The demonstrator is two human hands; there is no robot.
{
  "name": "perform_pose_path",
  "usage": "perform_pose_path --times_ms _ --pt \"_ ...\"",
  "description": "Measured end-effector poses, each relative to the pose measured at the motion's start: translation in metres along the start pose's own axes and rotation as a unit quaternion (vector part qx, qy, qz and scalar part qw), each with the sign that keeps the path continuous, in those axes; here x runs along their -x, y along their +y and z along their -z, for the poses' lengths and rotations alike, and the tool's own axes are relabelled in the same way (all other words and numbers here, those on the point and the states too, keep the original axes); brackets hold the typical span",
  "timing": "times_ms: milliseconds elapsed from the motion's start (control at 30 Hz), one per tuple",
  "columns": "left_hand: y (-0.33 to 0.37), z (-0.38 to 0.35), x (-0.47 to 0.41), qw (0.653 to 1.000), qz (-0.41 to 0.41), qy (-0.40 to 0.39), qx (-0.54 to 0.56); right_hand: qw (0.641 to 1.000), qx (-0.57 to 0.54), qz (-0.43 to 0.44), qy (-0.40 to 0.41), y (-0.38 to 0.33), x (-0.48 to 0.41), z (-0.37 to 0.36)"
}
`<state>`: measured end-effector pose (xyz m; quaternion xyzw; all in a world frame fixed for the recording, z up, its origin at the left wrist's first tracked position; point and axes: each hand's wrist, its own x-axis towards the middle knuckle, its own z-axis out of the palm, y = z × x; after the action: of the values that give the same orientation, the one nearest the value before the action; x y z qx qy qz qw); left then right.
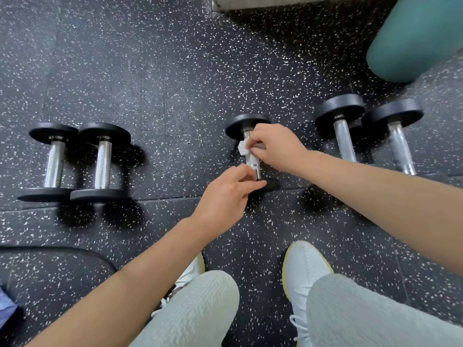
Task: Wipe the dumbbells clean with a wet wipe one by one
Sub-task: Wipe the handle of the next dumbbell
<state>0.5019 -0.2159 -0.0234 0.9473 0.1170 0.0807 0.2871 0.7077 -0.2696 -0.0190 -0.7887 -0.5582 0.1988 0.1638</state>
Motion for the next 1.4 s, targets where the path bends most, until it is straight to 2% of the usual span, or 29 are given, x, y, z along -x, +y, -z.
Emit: perform_pose_path --times_ms 100,267,333,567,633,767,833,967,1033,1167,1233,1400 --pt "-0.001 -0.001 0.001 1.000 -0.001 0.000 0.002 1.000 -0.015 -0.024 0.010 -0.001 -0.002 -0.001" --pt "-0.001 -0.001 0.005 1.000 -0.003 0.007 0.011 0.993 -0.010 0.004 -0.117 -0.001 0.020 0.000" --pt "0.001 -0.002 0.005 1.000 -0.003 0.004 0.014 0.991 -0.007 0.012 -0.137 0.001 0.021 0.001" --pt "0.006 -0.002 0.004 1.000 -0.002 0.008 0.022 0.999 -0.002 -0.019 -0.034 0.005 0.009 0.002" --pt "0.006 -0.003 0.006 1.000 0.002 0.011 0.027 0.998 0.006 -0.005 -0.063 0.005 0.015 0.001" --pt "0.004 -0.009 0.008 0.999 0.000 0.012 0.043 0.984 -0.013 0.012 -0.175 0.004 0.021 0.015" --pt "0.005 -0.010 0.006 0.999 -0.003 0.009 0.040 0.987 -0.016 0.009 -0.158 0.005 0.014 0.018" --pt "0.008 -0.006 0.004 0.999 -0.004 -0.004 0.032 0.998 0.007 -0.011 -0.066 0.004 0.007 0.014" --pt "0.006 -0.004 0.005 1.000 0.002 -0.010 0.027 0.999 0.006 -0.016 -0.052 0.004 0.013 0.008" --pt "0.001 -0.005 0.010 0.999 -0.002 -0.023 0.032 0.989 -0.018 -0.003 -0.147 0.006 0.027 0.009" --pt "0.002 -0.005 0.010 0.999 -0.007 -0.024 0.037 0.985 -0.015 0.001 -0.170 0.007 0.024 0.013" --pt "0.003 -0.009 0.002 0.999 -0.006 0.008 0.031 0.998 0.018 -0.024 -0.060 0.009 0.007 0.013"
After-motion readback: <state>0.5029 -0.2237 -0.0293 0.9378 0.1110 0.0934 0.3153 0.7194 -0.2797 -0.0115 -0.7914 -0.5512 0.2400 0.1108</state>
